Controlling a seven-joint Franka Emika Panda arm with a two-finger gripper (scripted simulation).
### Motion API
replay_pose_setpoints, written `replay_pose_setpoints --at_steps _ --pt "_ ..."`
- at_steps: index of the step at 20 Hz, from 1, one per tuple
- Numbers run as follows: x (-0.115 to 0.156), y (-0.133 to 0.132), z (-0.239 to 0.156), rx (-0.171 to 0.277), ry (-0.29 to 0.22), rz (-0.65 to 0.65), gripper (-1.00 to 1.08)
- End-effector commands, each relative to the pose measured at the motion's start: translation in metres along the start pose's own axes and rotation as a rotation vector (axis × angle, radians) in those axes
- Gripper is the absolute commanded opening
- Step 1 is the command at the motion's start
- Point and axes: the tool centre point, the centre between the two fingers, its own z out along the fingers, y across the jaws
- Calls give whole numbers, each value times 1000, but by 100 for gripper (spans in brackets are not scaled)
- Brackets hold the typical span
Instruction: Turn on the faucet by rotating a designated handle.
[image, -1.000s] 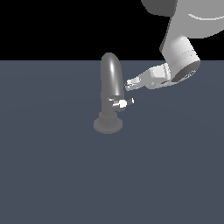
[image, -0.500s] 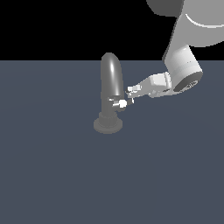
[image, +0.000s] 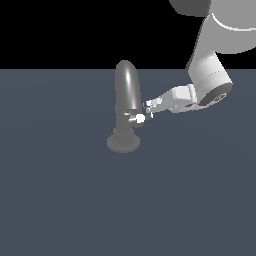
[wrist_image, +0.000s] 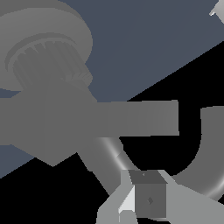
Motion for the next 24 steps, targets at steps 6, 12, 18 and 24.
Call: replay_pose_setpoints --at_steps 6,12,18,24 --pt "25 7 0 0 -1 1 -100" --pt "48 14 0 0 -1 1 -100" --pt "53 4 0 2 7 -20 -100" --pt "88 -9 0 1 2 -6 -100"
